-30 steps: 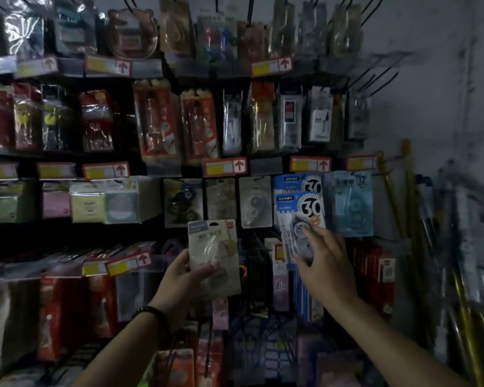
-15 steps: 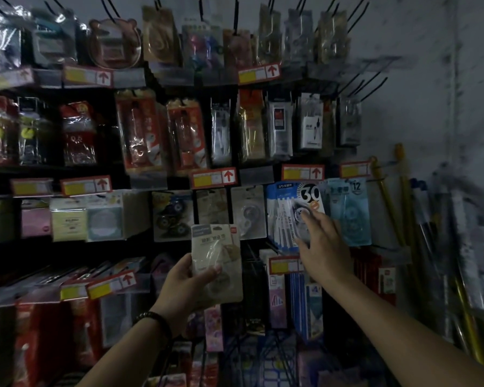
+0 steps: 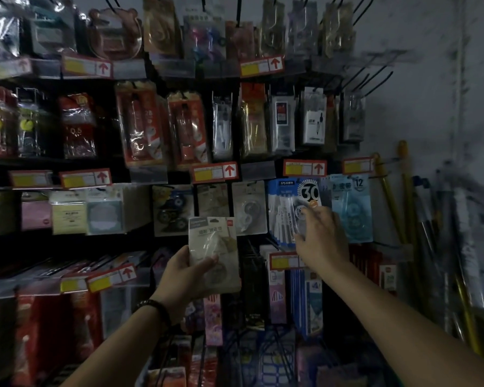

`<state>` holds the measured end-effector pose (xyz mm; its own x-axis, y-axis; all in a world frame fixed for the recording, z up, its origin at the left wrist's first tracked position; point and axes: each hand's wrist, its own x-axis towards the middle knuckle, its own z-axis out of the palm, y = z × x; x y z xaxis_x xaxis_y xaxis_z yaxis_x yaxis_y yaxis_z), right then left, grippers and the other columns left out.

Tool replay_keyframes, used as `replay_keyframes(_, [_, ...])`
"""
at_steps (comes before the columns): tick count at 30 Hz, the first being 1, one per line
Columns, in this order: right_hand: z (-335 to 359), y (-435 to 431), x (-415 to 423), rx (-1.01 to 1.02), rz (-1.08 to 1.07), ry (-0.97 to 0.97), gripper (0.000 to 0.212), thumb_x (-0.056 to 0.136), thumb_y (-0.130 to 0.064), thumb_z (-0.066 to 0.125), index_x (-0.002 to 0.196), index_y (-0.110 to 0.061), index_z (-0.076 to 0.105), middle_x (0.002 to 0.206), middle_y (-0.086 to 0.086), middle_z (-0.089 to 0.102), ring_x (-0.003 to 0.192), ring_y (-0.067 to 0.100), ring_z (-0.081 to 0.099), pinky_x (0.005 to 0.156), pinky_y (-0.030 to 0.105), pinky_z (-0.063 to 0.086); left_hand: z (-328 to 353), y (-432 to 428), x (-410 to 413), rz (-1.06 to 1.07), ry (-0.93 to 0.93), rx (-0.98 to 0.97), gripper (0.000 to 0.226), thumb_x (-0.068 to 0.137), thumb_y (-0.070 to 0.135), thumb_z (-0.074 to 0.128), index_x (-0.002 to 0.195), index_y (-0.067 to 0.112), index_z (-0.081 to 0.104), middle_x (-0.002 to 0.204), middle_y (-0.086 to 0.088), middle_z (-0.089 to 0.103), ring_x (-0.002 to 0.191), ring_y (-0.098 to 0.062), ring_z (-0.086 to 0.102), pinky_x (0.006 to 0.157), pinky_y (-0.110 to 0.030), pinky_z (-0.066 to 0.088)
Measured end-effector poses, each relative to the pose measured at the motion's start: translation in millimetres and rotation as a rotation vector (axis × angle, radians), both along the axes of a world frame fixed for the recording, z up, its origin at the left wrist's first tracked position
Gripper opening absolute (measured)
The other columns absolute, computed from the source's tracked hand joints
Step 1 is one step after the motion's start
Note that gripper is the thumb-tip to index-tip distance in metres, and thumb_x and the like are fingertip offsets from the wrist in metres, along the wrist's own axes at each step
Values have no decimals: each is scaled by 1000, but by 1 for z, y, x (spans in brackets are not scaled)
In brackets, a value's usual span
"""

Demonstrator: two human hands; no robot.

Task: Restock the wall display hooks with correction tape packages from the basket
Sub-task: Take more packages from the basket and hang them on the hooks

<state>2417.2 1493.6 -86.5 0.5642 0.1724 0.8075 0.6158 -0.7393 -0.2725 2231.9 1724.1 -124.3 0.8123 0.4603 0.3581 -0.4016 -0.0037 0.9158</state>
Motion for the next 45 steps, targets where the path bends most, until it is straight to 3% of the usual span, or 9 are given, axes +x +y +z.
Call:
replay_keyframes(2, [-3,10,-14,-26,-29,-136,67,87,-39,74,146,-21,49,146,8,38,133,32,41,103,48,50,1,5,0,18,-11,-31,33,98,10,69,130,14,63,122,-15,77,108,-37,76,78,-53,64])
replay_keyframes(5, [-9,33,-45,-101,271,-288,56,89,-48,68,136,-21,53,137,4,43,127,27,47,97,41,52,3,10,0,34,-9,-50,34,99,10,69,132,13,62,121,-14,77,107,-37,77,85,-56,63])
replay_keyframes(9, [-17,68,-79,-309,539,-269,88,84,-60,71,155,-23,35,151,-1,35,139,23,43,108,43,50,6,13,-2,54,-19,-12,36,95,12,74,130,13,64,120,-14,77,107,-35,77,93,-61,60])
replay_keyframes(14, [-18,95,-90,-352,556,-323,102,78,-58,76,161,-22,29,161,0,31,151,22,28,117,45,42,4,16,-5,104,-45,48,39,92,10,77,128,14,64,118,-14,77,105,-32,78,85,-55,64])
replay_keyframes(21, [-13,107,-93,-336,562,-302,99,75,-52,77,160,-19,38,156,6,42,146,25,37,114,41,45,8,26,-4,110,-71,59,35,93,7,76,127,12,67,117,-13,78,106,-29,78,86,-48,64])
replay_keyframes(26, [5,118,-80,-329,439,-285,96,82,-54,75,162,-23,33,165,6,33,151,29,30,117,50,42,3,38,-11,277,-19,262,47,92,13,79,132,23,56,121,1,70,106,-14,72,76,-21,58])
replay_keyframes(32, [25,138,-67,-365,335,-331,95,83,-42,79,161,-20,31,166,9,26,151,32,26,99,57,54,-8,57,-20,362,47,360,43,92,21,80,130,23,60,123,5,64,106,-11,68,75,-19,54])
replay_keyframes(41, [32,152,-69,-422,255,-248,90,89,-44,69,164,-22,24,171,6,16,152,29,17,113,57,41,-12,61,-30,358,91,451,31,95,25,77,121,28,63,119,10,66,97,-3,70,66,-14,52])
replay_keyframes(45, [37,158,-67,-452,225,-209,87,92,-41,68,163,-21,23,170,6,16,153,29,17,114,56,38,-16,62,-32,363,112,496,28,95,26,76,120,28,64,118,8,68,97,-6,70,69,-19,54])
